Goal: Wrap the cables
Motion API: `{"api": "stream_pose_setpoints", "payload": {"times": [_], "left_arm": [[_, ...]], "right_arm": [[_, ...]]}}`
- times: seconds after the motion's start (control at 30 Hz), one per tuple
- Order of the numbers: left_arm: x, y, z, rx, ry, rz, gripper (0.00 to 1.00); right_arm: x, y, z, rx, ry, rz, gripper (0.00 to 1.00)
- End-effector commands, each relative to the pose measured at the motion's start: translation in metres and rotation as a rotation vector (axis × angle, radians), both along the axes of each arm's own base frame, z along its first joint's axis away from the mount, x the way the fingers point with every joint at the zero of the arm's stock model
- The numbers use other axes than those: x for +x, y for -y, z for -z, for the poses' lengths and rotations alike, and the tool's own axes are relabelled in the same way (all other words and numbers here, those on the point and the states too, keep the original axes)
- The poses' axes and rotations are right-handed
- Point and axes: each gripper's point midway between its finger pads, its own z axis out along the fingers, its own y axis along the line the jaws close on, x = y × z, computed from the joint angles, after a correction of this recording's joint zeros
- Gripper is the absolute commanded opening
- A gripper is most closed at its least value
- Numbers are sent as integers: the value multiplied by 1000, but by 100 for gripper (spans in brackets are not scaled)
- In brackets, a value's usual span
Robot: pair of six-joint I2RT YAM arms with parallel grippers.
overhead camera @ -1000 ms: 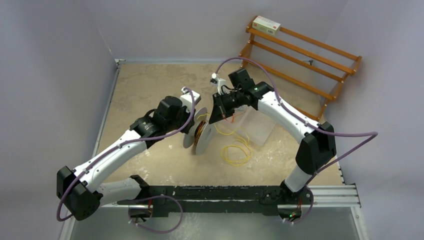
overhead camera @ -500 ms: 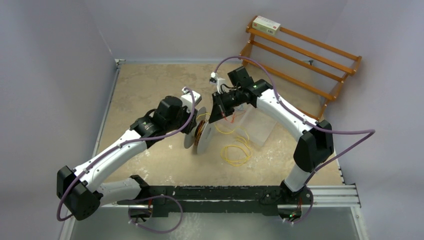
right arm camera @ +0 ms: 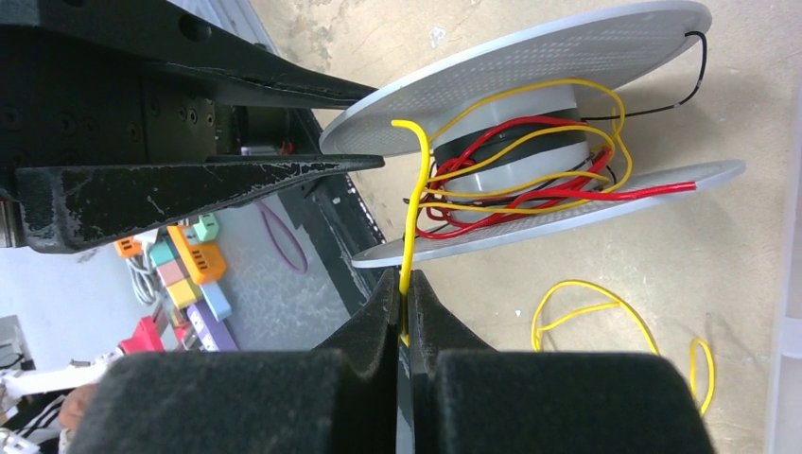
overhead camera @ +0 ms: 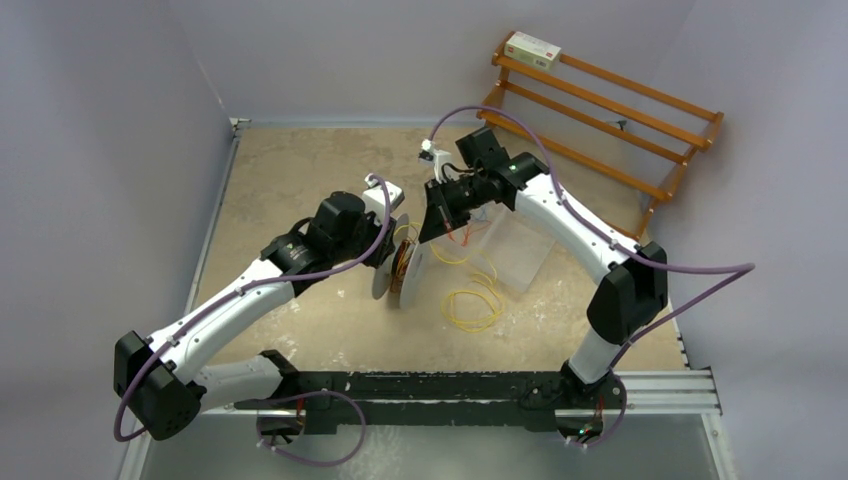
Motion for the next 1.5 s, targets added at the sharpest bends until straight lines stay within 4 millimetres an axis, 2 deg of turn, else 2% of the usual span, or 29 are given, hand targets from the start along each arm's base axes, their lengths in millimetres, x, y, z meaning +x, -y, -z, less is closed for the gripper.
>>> {"api": "stream_pose_setpoints", "payload": {"times": [0.0, 0.3, 0.4, 0.57, 0.73, 1.17, 1.47], "left_arm": [[3, 11, -11, -51, 36, 24, 27], [1, 12, -15, -66, 40, 32, 28], [0, 13, -17, -73, 40, 37, 28], [-1, 13, -18, -79, 42, 43, 28], [-2, 13, -17, -79, 40, 44, 28], [-3, 15, -18, -84, 36, 54, 34], [-2, 12, -17, -76, 39, 44, 35]], "right_arm": [[-3, 1, -20, 12, 30, -11, 0], [-5, -4, -26, -11, 30, -18, 0], [-7, -6, -22, -31, 26, -20, 0], [-3, -1, -14, -83, 34, 10, 0], [0, 3, -19, -112, 61, 39, 0], [-15, -13, -18, -145, 49, -13, 0], [-22, -8, -14, -179, 49, -12, 0]]}}
